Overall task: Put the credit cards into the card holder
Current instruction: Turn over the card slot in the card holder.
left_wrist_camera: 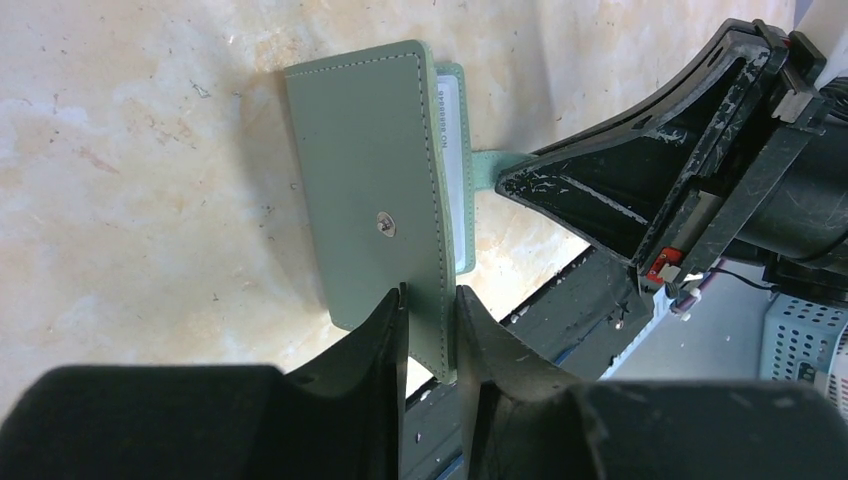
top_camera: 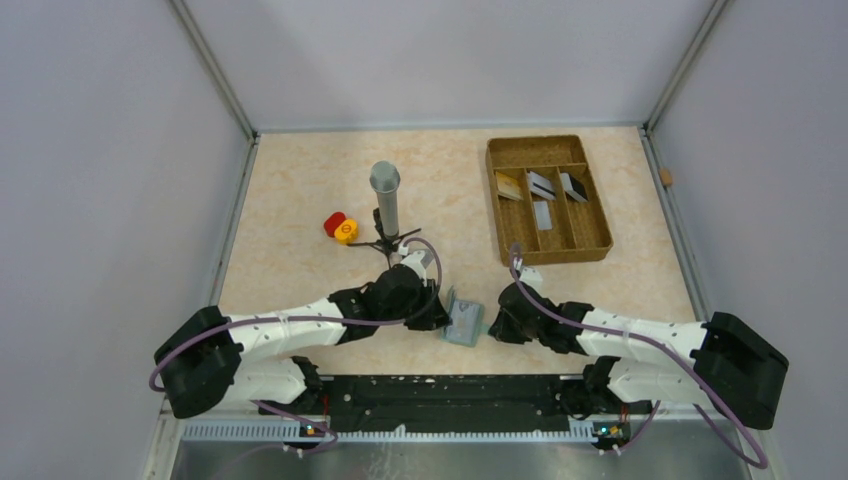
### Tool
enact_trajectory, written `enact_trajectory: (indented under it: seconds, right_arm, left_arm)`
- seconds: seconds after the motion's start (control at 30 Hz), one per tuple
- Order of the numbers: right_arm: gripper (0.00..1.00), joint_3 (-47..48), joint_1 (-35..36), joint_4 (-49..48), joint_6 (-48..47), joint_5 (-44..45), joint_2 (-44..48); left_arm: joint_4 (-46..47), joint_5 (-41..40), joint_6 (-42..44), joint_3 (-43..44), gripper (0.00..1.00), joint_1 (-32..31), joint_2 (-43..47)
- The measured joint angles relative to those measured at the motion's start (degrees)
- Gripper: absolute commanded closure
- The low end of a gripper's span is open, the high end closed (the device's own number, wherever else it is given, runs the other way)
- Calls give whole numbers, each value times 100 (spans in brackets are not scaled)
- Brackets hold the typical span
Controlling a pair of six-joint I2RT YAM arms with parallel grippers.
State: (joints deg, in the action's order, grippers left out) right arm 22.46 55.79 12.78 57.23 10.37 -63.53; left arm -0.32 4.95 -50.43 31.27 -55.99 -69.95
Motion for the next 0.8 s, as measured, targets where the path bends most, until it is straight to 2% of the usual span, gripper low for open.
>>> enact_trajectory:
  seconds: [0.8]
  right_arm:
    - [100,-7,0,-15,2,-2,0]
  left_arm:
    - [444,83,-68,-269,66,0,0]
